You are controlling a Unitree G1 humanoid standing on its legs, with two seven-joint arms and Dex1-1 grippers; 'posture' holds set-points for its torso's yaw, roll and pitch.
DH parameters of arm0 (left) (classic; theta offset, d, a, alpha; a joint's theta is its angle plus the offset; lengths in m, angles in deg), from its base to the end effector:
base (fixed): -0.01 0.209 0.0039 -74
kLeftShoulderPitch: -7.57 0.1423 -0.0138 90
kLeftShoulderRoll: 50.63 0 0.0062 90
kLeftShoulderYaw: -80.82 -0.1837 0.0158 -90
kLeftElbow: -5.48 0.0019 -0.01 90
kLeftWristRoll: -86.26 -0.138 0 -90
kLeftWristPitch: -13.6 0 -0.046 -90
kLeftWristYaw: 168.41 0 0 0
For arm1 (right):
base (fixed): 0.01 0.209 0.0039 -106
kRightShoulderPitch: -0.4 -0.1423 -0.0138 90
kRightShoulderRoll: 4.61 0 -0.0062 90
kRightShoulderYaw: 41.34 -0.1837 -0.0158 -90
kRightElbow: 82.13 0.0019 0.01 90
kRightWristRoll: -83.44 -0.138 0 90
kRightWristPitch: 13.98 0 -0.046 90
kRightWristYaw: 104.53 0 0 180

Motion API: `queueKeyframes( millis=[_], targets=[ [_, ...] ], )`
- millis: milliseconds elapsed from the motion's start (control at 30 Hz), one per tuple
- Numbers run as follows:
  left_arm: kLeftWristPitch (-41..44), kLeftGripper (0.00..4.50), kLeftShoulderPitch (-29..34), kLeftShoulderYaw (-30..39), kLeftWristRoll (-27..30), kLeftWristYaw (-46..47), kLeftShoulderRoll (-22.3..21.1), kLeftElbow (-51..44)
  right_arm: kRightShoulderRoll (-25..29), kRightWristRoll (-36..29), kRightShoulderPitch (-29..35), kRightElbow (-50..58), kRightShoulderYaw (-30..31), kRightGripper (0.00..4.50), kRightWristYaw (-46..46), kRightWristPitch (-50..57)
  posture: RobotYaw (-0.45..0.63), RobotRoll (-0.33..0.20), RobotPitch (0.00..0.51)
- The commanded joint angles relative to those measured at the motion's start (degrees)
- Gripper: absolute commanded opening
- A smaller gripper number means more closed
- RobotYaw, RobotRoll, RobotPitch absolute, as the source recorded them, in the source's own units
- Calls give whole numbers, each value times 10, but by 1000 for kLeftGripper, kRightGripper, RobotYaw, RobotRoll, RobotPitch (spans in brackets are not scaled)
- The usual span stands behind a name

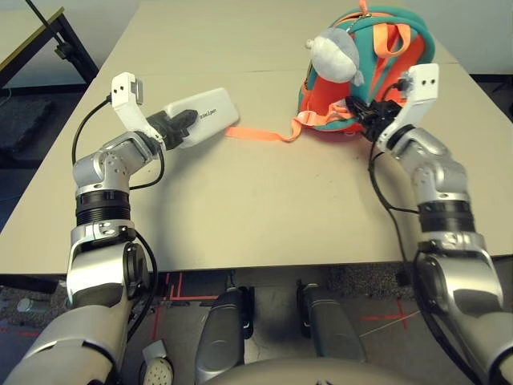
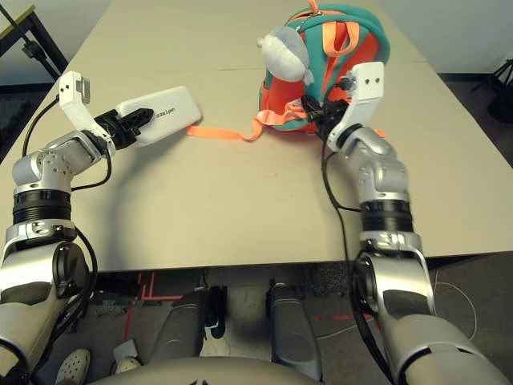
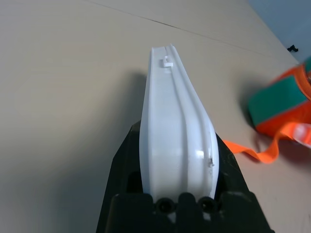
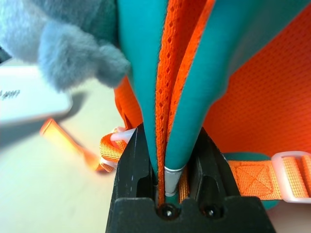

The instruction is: Put the pencil case into the backpack and zip it.

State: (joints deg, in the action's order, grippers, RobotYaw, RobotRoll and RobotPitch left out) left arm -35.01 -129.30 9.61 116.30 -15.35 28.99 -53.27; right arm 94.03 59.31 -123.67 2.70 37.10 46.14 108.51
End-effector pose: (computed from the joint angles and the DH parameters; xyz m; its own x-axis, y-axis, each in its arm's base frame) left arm 0.3236 0.2566 0.1722 0.9168 -0.3827 -0.1144 0.2998 0.8485 -0.4360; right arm 0.2919 -0.2299 0.1789 0.8863 0.4617 0.0370 -0.4632 0.8840 0.0639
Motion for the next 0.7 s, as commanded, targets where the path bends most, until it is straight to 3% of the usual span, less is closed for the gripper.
queueKeyframes(
  millis=[33, 367, 533, 700],
  targets=[
    [-13, 1190, -8, -1, -5, -9, -2, 2, 23, -53, 35, 126, 3, 754, -22, 75, -152, 0, 145],
    [-17, 1190, -10, -4, -10, -13, 5, 10, 38, -183, 159, 365, -32, 754, 12, 225, -176, 0, 151],
    [-19, 1190, -11, -5, -12, -15, 9, 15, 33, -212, 187, 394, -41, 754, 35, 243, -182, 0, 154],
    [-22, 1190, -16, -8, -12, -18, 14, 16, 23, -197, 203, 381, -24, 754, 51, 227, -182, 0, 152]
  ],
)
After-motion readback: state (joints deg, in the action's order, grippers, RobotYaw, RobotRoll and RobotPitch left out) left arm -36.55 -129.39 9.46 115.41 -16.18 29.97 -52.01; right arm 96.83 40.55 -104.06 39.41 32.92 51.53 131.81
